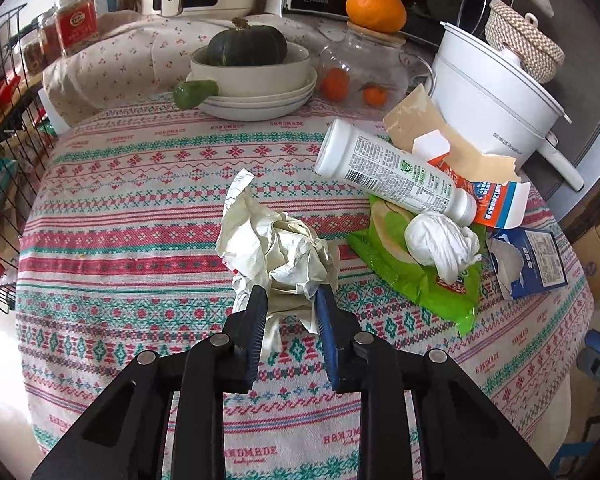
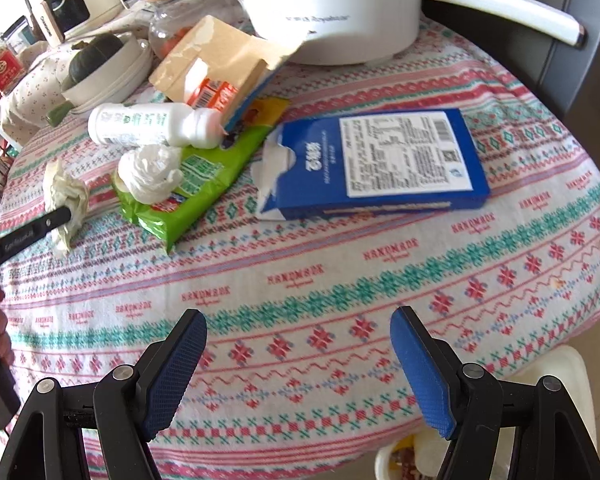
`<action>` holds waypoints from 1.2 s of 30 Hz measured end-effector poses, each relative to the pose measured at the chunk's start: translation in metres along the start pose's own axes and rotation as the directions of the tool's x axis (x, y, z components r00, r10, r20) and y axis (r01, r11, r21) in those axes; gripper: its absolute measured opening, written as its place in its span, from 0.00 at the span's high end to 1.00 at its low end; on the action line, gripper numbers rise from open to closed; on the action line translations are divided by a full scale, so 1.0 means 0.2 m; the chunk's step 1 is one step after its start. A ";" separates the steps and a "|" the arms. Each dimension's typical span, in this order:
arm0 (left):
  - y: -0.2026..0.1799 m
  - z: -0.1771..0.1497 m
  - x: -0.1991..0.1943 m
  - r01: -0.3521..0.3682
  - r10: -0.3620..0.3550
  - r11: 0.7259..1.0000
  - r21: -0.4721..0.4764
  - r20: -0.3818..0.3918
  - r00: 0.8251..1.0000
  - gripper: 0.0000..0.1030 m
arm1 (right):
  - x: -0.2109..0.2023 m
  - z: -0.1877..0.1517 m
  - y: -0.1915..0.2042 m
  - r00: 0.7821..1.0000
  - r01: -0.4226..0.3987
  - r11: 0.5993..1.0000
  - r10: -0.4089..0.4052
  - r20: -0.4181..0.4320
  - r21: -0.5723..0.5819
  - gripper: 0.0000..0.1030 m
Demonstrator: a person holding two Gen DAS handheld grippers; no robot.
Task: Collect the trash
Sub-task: 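Grasp the large crumpled tissue with the left gripper while the right gripper grasps the white tissue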
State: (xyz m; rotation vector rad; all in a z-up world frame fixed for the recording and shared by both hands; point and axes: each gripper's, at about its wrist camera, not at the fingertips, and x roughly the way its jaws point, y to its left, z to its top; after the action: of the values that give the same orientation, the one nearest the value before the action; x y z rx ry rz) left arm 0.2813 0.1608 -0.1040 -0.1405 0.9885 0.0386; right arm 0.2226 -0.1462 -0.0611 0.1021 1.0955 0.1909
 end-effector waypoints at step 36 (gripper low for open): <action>0.19 -0.09 -0.46 0.072 -0.072 0.997 0.003 0.078 0.994 0.74 | 0.54 0.35 0.46 0.947 -0.314 0.947 0.317 0.045 -0.060 0.72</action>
State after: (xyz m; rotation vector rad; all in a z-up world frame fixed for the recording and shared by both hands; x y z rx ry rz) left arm 0.2130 0.1982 -0.0409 -0.1732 0.9047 -0.0223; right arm 0.3230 -0.0342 -0.1068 0.2357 1.0151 0.5021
